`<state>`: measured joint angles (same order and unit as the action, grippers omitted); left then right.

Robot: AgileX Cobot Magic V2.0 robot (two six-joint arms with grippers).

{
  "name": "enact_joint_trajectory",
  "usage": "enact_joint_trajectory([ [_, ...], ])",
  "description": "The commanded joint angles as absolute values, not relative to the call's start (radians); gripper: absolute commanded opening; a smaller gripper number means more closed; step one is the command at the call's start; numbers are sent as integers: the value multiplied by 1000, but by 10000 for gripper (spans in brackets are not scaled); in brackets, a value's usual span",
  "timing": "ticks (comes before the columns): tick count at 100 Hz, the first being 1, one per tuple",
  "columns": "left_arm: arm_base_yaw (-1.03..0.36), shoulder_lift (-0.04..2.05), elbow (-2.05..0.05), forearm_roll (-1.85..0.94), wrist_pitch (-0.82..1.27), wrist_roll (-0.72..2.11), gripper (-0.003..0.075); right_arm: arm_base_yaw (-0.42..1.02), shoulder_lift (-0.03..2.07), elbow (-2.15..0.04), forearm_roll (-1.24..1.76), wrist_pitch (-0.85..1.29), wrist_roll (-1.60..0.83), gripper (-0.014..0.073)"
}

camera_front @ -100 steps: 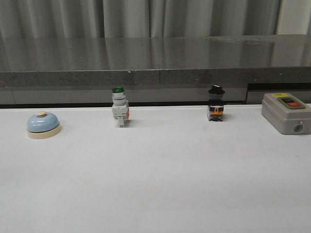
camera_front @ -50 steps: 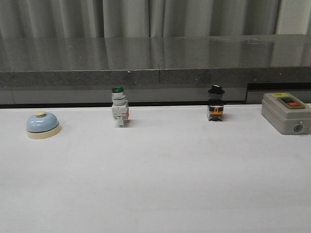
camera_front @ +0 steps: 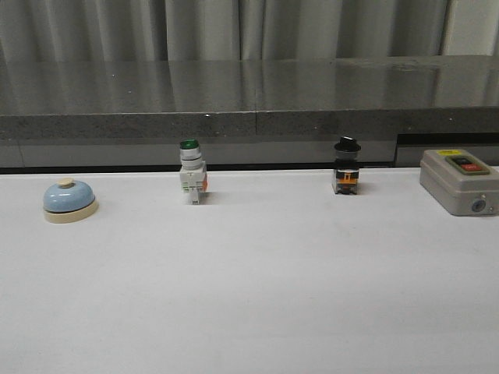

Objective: Place and press bell with both arms

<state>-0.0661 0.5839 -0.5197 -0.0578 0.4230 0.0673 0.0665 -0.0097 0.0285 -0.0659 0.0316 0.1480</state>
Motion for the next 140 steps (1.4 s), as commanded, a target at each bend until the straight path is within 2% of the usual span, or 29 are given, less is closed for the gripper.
enact_joint_trajectory([
  [1,-64,700,-649,-69,438,59,-20,59,-30,13,-65,-41,141,-60],
  [30,-64,1038,-876,-70,547,59,-20,59,-30,13,-65,-41,141,-60],
  [55,-66,1160,-926,-70,556,59,0,59,-30,13,-65,-41,141,-60],
  [64,-66,1173,-926,-70,556,61,128,59,-30,13,-65,-41,141,-60],
  [69,-66,1175,-926,-70,556,61,250,59,-30,13,-65,-41,141,-60],
  [74,-66,1176,-926,-70,556,61,423,59,-30,13,-65,-41,141,-60],
  [81,-66,1176,-926,-70,549,61,622,59,-30,13,-65,-41,141,-60],
  [85,-66,1176,-926,-70,547,61,701,59,-30,13,-65,-41,141,-60],
  [87,-66,1176,-926,-70,546,61,718,59,-30,13,-65,-41,141,-60],
  [103,-66,1193,-933,-70,520,61,636,59,-30,13,-65,-41,141,-60],
  [140,-80,1464,-1121,-92,510,61,631,59,-30,13,-65,-41,141,-60],
])
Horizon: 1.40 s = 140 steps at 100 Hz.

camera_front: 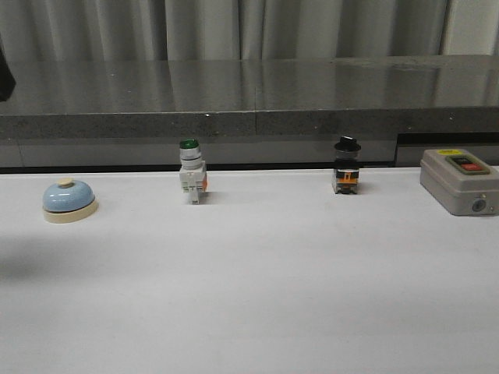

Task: Place and press bell with both arms
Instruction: 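Lower the left gripper over the blue bell and close on it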

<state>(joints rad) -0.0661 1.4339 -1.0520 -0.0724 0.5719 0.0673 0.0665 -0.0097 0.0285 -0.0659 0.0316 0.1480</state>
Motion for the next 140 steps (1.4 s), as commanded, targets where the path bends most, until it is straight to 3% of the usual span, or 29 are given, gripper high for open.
enact_joint_trajectory([
  [1,-81,1470,-1129,-92,510,61,631,59,-30,13,-65,-41,141,-60],
  [52,-159,1798,-1345,-84,512,61,631,59,-30,13,-65,-41,141,-60],
  [122,-159,1976,-1357,-68,457,61,631,59,-30,13,-65,-41,141,-60],
  [132,-159,1978,-1357,-68,457,61,607,59,-30,13,-65,-41,141,-60],
  [140,-159,1978,-1357,-68,457,61,536,59,-30,13,-65,-41,141,-60],
])
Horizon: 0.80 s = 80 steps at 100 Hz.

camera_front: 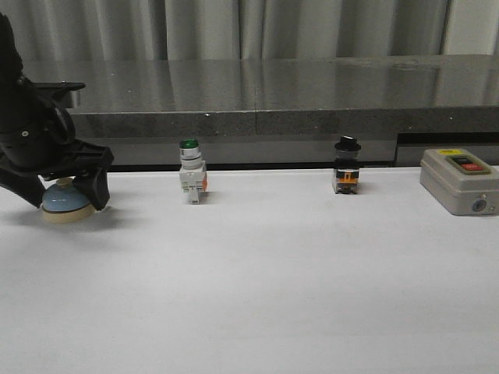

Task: Place and press bell with both arms
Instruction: 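Lower the left gripper over the blue bell and close on it, then lift the blue bell with the left gripper and carry it toward table center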

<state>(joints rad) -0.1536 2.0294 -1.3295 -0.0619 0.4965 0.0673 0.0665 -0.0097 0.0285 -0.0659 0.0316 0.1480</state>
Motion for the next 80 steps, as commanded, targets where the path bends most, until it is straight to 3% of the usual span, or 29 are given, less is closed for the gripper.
enact_joint_trajectory([
  [1,-159,1978,-1357,-68,457,61,527,59,-30,13,-65,-41,141,-60],
  [18,-159,1978,-1357,-68,457,61,293,59,-30,13,-65,-41,141,-60],
  [28,-159,1973,-1357,-68,466,61,227,59,-30,13,-65,-41,141,-60],
  [55,-179,1857,-1359,-93,549,61,218,59,-30,13,-65,-41,141,-60],
  [80,-325,1723,-1359,-93,622,61,217,59,-30,13,-65,-41,141,-60],
])
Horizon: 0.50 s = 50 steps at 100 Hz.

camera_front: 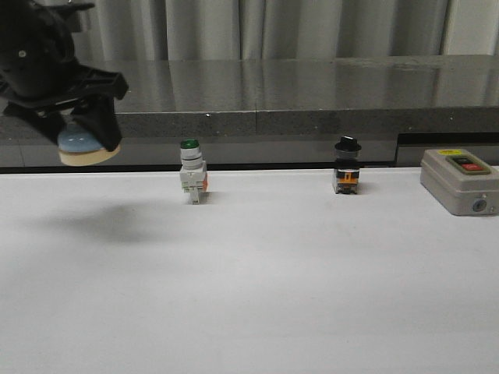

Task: Place and press bell with both arms
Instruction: 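Lift the blue bell with the left gripper and carry it toward table center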

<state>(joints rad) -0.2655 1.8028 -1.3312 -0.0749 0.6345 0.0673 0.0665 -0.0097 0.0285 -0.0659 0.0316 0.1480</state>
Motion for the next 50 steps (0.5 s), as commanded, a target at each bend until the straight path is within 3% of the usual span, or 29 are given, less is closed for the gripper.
enact_joint_trajectory([
  [1,-330,1720,-1359,-93,622,61,217,59,-30,13,-65,-41,141,-60],
  [30,-567,1729,-1360,-93,540,61,217,59,-30,13,-65,-41,141,-60],
  [50,-653,1820,-1387,-93,514,61,217,59,-30,13,-65,-41,141,-60],
])
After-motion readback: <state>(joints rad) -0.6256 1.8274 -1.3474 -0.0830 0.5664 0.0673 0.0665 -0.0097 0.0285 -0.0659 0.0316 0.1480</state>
